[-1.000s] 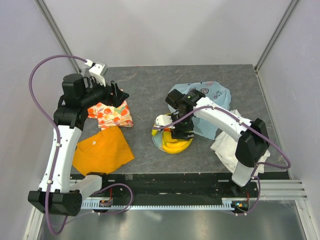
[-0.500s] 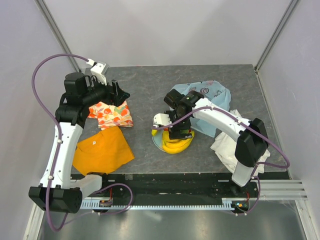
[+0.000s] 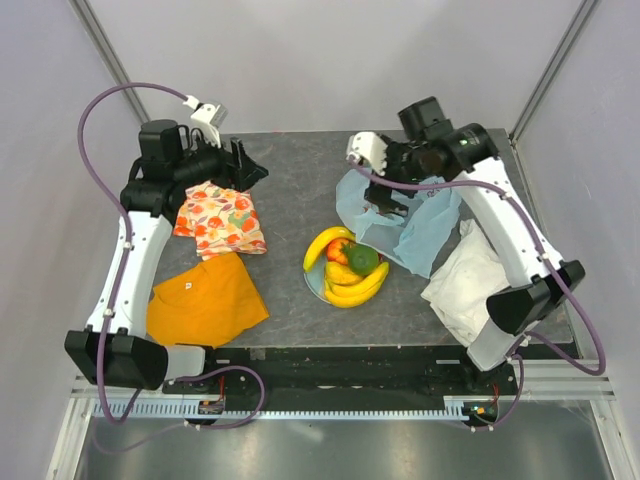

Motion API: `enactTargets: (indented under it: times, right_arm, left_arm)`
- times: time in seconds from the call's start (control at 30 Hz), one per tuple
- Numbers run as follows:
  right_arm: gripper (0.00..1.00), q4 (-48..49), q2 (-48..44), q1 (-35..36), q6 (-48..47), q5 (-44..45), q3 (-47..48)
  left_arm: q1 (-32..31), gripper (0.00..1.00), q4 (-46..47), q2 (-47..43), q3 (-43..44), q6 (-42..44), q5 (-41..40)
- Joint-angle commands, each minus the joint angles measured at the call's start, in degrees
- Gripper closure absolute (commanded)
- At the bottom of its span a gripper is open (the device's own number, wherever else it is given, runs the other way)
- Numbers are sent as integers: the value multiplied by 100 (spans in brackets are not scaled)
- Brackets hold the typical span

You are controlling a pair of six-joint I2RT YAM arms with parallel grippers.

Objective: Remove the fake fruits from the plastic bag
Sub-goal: Adjust the plastic bag at the center of the board.

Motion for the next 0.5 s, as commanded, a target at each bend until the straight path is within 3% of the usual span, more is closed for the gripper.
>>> enactTargets:
  times: [0.0, 0.17, 0.27, 0.47]
  right_arm:
    - [2, 806, -213, -617, 949, -358, -839]
    - [12, 1972, 259, -1014, 1769, 362, -1458]
    - [20, 2542, 839, -1268, 2524, 284, -1441]
    - [26, 2606, 1780, -1445, 2781, 652, -852]
  left_arm:
    - [-198, 21, 139, 295, 400, -42, 289]
    - [-436, 21, -106, 567, 690, 152, 341]
    - [-533, 21, -238, 672, 751, 345, 368]
    - [-603, 21, -450, 831, 822, 530, 342]
